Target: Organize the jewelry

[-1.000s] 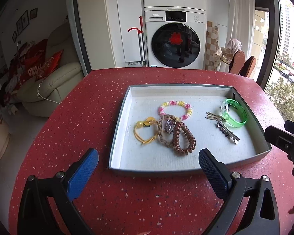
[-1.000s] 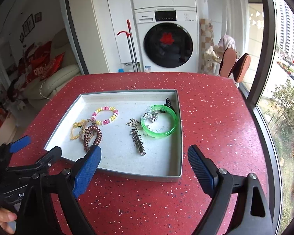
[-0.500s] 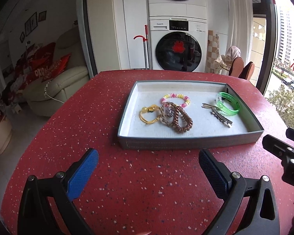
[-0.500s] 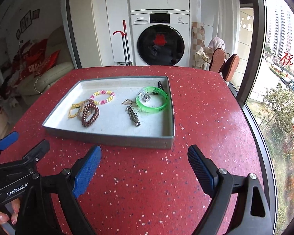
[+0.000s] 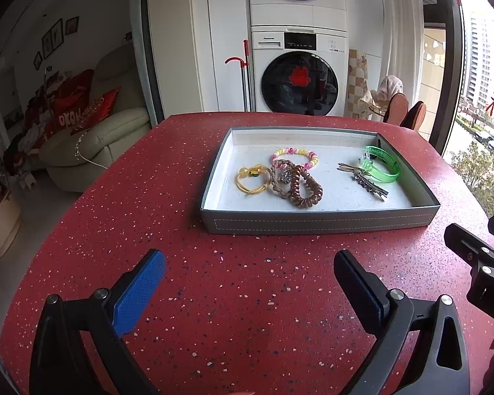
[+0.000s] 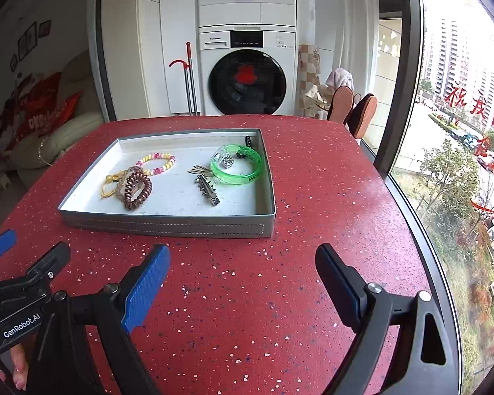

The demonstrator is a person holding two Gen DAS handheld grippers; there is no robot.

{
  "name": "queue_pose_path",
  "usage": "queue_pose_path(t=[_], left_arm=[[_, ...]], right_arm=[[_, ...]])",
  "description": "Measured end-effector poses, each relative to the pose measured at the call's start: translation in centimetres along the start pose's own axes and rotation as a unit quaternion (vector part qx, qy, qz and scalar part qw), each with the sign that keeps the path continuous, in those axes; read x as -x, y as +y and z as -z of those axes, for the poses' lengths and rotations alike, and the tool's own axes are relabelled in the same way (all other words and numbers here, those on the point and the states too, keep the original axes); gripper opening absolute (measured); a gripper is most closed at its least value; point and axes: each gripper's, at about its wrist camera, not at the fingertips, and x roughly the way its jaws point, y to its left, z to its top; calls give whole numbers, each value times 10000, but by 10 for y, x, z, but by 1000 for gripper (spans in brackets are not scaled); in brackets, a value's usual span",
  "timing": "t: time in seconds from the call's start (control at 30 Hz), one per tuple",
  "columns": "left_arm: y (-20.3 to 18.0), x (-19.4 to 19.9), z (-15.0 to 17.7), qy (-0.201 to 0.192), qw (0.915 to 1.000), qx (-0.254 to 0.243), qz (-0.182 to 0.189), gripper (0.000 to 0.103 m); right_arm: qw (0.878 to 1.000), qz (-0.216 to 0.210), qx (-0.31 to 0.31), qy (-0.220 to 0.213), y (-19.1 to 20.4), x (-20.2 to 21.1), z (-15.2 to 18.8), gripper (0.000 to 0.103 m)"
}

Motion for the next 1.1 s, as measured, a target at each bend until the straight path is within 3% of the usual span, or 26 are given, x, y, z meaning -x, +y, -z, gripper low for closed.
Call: queue_pose_path(t=[1.1], left_arm=[[-2,-3,1,40,10000,-36,-15,103]], right_arm=[[9999,-74,-45,-54,5,2,-3,92]])
